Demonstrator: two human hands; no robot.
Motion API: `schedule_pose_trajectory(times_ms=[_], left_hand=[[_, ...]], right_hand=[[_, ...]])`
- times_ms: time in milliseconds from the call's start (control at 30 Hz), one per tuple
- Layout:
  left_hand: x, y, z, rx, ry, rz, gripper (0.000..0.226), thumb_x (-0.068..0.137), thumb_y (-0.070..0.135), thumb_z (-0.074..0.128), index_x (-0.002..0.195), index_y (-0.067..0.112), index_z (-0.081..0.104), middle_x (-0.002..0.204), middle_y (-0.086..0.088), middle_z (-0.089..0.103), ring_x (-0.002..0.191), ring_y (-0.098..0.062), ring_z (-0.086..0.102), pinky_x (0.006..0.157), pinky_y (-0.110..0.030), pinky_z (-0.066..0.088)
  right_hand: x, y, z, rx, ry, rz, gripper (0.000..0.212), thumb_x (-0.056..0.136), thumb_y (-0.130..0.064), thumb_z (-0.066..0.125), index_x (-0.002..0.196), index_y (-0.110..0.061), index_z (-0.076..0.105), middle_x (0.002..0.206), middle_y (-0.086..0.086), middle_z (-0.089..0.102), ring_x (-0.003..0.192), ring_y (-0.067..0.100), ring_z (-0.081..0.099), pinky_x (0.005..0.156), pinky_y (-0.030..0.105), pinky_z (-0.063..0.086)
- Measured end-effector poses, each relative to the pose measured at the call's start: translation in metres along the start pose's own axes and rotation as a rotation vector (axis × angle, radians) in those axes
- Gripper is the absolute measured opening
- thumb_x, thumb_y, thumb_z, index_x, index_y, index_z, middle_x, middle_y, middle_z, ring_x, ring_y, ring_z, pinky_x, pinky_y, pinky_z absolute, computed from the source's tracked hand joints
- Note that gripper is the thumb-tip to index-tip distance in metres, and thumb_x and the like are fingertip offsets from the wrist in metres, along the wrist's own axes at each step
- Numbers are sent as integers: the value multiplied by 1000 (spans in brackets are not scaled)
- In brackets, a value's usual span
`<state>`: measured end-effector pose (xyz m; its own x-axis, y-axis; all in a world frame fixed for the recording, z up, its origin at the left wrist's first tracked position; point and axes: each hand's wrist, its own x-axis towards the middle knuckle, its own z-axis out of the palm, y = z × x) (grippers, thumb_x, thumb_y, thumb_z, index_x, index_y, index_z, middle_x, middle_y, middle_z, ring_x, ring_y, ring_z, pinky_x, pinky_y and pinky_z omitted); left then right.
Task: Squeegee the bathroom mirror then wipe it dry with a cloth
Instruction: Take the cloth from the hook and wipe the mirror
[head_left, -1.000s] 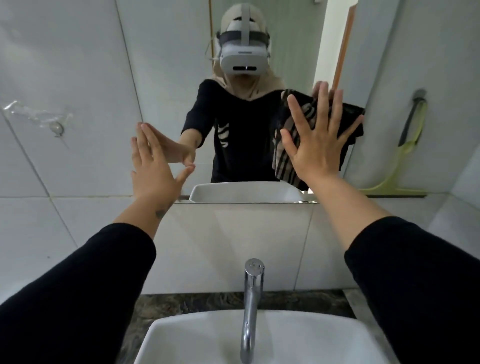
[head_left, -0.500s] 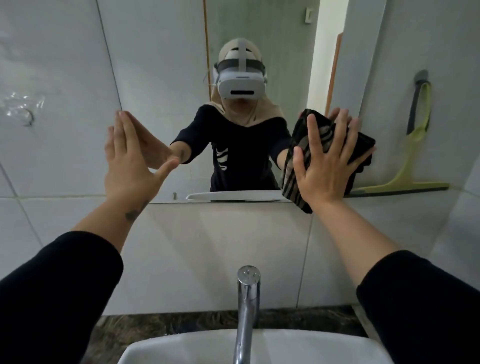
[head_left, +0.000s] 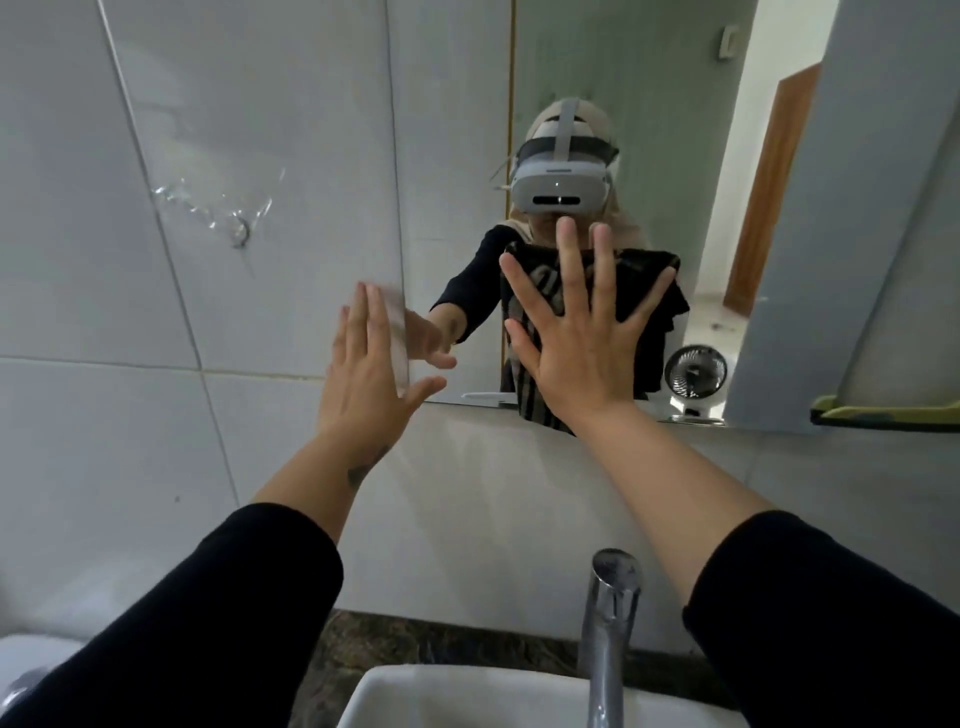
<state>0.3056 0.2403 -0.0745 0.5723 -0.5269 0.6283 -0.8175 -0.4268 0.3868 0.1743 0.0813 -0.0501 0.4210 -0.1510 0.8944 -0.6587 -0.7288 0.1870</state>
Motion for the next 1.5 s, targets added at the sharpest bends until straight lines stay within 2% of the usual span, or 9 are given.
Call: schedule_pose_trajectory(times_ms=[300,433,567,833,933,1100,1267,1400,1500], left_hand=[[-32,-44,-7,0,-137,-93,106,83,53,60,149,24,-18,158,8,-22,147,-17,-15,118,-52,15],[-42,-41,10,-43,-181,-106,106,83,51,61,148,25,-19,158,8,-22,147,-17,-15,118,-54,15],[-53,-33,33,-44,-226,-117,108,84,51,61,146,26,-23,157,8,-25,146,-18,-17,117,-55,15],[-65,1,52,15,-277,-153,109,87,47,60,145,18,-28,154,4,-34,145,-21,-21,116,-58,13],[-67,16,58,124,-262,-146,105,89,49,54,144,16,-29,151,0,-39,143,-24,-28,114,-63,9],[-72,52,71,197,-235,-11,98,92,42,50,144,16,-29,150,-3,-41,141,-26,-32,113,-65,4],[-76,92,83,166,-228,143,97,91,30,52,145,20,-27,141,4,-50,134,-21,-41,111,-64,-3],[-76,122,92,115,-211,225,94,90,25,53,148,20,-22,151,1,-39,137,-22,-38,111,-62,-9],[-72,143,93,84,-198,289,91,91,26,52,150,21,-17,154,1,-34,140,-21,-34,110,-59,-11]], right_hand=[[6,-85,13,-11,-81,-282,68,92,-61,35,150,-47,3,163,7,2,149,33,2,102,75,-7],[-10,-93,22,-71,-117,-394,69,92,-62,33,151,-46,0,162,8,-5,148,33,-4,101,73,-15],[-26,-81,30,-93,-99,-475,73,90,-61,38,150,-47,0,162,8,1,148,30,-2,103,70,-15],[-47,-29,28,-105,-60,-413,71,90,-60,43,149,-50,5,162,8,13,148,31,12,105,72,1],[-58,-3,24,-123,-64,-357,71,90,-60,44,149,-49,6,162,9,12,148,32,12,105,71,2],[-74,43,22,-114,-96,-272,68,91,-59,41,148,-51,4,157,10,0,147,30,4,105,72,0],[-92,94,23,-167,-45,-235,68,86,-52,50,146,-51,17,139,10,14,140,31,14,105,73,9],[-107,135,14,-226,-20,-199,74,84,-36,65,145,-49,23,129,10,22,133,30,22,106,71,14],[-115,155,-5,-141,-37,-116,82,80,-15,72,143,-44,29,124,10,27,123,30,29,101,68,28]])
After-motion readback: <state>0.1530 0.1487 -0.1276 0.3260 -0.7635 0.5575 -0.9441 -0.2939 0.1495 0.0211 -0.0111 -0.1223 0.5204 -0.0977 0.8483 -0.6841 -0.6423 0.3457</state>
